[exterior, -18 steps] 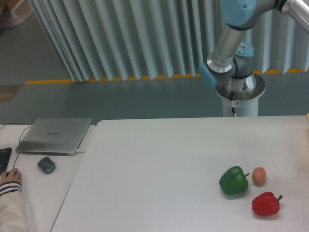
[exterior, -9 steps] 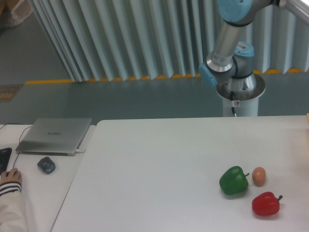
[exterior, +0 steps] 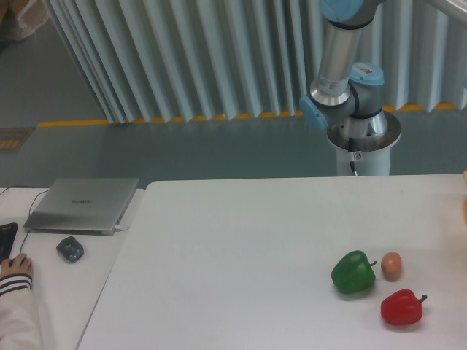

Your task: Place the triangular bread on the table

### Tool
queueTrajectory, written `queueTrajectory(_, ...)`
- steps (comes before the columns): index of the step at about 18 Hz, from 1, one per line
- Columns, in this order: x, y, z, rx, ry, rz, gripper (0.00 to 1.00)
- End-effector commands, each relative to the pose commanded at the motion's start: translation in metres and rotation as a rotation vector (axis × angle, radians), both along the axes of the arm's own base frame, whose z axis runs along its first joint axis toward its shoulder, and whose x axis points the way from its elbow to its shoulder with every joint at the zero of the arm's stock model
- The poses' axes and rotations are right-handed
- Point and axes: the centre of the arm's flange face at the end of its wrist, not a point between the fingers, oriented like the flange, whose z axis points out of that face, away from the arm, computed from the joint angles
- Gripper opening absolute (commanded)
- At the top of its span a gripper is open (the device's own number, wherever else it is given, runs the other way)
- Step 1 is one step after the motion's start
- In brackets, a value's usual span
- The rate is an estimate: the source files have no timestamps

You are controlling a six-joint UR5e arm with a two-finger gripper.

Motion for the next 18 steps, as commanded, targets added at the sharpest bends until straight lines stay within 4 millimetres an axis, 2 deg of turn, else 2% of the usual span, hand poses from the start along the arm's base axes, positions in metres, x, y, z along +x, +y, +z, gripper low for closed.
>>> queueTrajectory(1, 0.014, 0.014, -0.005, -0.013, -0.009, 0.020, 0.27)
queueTrajectory(3, 0.033, 0.030, -0.020, -0.036, -0.018, 0.051, 0.33)
queueTrajectory(4, 0.044, 0.035, -0.034, -0.036, -0.012, 0.044, 0.32)
queueTrajectory(5, 0.046, 0.033, -0.037, -0.036, -0.004, 0.037, 0.25)
queueTrajectory(8, 0.058, 0.036, -0.050, -0.059, -0.020, 0.020, 0.25)
queueTrajectory(10, 0.070, 0.039, -0.060, -0.199, 0.056, -0.057, 0.25)
queueTrajectory(12, 0.076, 0.041, -0.062, -0.306, 0.125, -0.126, 0.26)
queueTrajectory(18, 0.073, 0.042, -0.065, -0.311, 0.130, -0.145, 0.38)
